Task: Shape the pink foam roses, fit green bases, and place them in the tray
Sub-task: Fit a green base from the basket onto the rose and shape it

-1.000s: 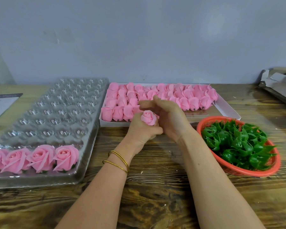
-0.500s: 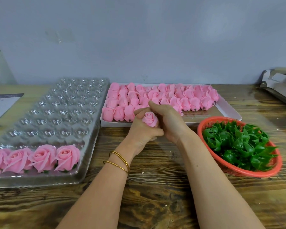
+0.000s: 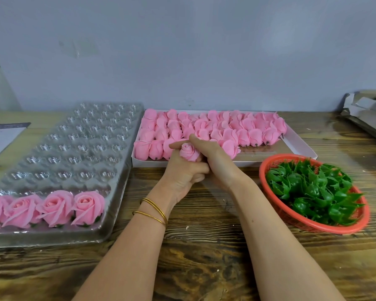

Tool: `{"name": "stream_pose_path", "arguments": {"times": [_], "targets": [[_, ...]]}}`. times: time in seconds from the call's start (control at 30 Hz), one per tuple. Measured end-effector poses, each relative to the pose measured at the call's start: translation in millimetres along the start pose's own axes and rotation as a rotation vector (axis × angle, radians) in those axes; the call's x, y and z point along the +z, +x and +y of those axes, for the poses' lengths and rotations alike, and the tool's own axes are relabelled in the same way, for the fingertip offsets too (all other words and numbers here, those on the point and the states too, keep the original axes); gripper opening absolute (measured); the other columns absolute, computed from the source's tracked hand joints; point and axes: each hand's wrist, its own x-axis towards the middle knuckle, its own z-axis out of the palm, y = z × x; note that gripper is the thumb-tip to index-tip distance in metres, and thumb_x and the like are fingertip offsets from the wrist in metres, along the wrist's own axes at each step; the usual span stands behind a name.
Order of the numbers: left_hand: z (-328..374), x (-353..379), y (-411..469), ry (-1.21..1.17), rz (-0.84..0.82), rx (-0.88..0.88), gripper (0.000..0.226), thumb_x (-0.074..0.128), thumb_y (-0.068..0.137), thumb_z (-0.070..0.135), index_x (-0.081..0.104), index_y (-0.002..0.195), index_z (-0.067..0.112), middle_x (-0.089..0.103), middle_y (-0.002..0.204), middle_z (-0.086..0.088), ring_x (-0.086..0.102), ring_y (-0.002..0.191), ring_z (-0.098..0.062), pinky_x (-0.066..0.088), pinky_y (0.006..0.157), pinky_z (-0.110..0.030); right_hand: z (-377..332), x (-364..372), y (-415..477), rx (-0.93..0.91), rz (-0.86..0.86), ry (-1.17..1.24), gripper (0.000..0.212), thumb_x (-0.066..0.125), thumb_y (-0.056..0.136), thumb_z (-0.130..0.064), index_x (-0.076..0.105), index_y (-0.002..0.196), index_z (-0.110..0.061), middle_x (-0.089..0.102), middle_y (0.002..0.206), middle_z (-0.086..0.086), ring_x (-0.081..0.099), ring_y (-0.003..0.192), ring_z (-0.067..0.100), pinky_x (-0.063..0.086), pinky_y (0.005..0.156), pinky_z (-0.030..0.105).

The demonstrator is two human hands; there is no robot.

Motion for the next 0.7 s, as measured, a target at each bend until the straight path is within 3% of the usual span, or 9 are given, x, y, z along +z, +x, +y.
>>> {"name": "stream_pose_path", "arguments": {"times": [0.1,0.17,0.23,0.3,0.37,0.5,0.7], "targets": [[2.1,2.2,-1.2,0.004,0.006,-0.006,0.031,0.052,0.059,-0.02,0.056,0.079,0.003,0.034,0.061,-0.004,0.033,0.046,-0.012,0.02,0.04,-0.016,0.3,-1.0,-0.2,-0.04,0.01,-0.057,0.044,0.038,0.102,-0.043,0.075,0.11,-0.02,0.075,0.107,0.0,0.068,0.105,0.01,0.057,0.082,0.025],[4.7,3.6,-2.2,0.003,0.019,-0.024,0.038,0.054,0.054,-0.014,0.057,0.089,0.001,0.035,0.064,-0.005,0.034,0.05,-0.014,0.02,0.041,-0.017,1.3,-1.8,-0.2,-0.05,0.009,-0.083,0.045,0.036,0.102,-0.046,0.074,0.11,-0.022,0.075,0.107,-0.002,0.067,0.106,0.008,0.056,0.083,0.023],[5.4,4.0,-2.5,0.017,0.007,-0.026,0.025,0.055,0.054,-0.014,0.054,0.072,0.004,0.035,0.056,-0.002,0.034,0.044,-0.013,0.022,0.039,-0.016,1.7,-1.7,0.0,-0.055,0.045,-0.103,0.047,0.034,0.103,-0.048,0.075,0.105,-0.023,0.076,0.102,-0.006,0.068,0.102,0.004,0.055,0.078,0.017],[5.0,2.4,-1.7,0.06,-0.012,-0.037,0.033,0.055,0.059,-0.021,0.049,0.057,0.012,0.035,0.047,0.001,0.033,0.038,-0.008,0.024,0.038,-0.014,0.5,-2.3,0.6,-0.085,0.12,-0.099,0.045,0.036,0.103,-0.044,0.075,0.099,-0.021,0.076,0.097,-0.005,0.07,0.096,0.004,0.054,0.071,0.015],[3.4,1.7,-1.9,0.099,-0.02,-0.042,0.041,0.052,0.066,-0.029,0.049,0.06,0.012,0.036,0.046,0.003,0.034,0.038,-0.008,0.024,0.038,-0.015,-1.1,-4.2,0.5,-0.16,0.183,-0.071,0.034,0.047,0.1,-0.034,0.075,0.092,-0.018,0.076,0.095,0.002,0.071,0.092,0.011,0.055,0.069,0.02],[4.7,4.3,-4.2,0.156,0.001,-0.019,0.031,0.051,0.068,-0.03,0.059,0.082,-0.004,0.039,0.055,-0.006,0.04,0.043,-0.012,0.026,0.039,-0.017,-1.6,-3.2,-1.4,-0.275,0.167,-0.111,0.009,0.067,0.08,-0.021,0.075,0.078,-0.016,0.075,0.095,0.006,0.071,0.094,0.015,0.056,0.076,0.023],[7.0,5.9,-5.6,0.176,-0.013,0.001,0.036,0.053,0.07,-0.03,0.059,0.085,0.002,0.042,0.06,-0.005,0.044,0.042,-0.009,0.029,0.038,-0.017,2.8,-5.6,1.9,-0.297,0.159,-0.202,0.003,0.069,0.073,-0.017,0.071,0.074,-0.019,0.075,0.098,0.0,0.07,0.101,0.017,0.053,0.089,0.03]]}}
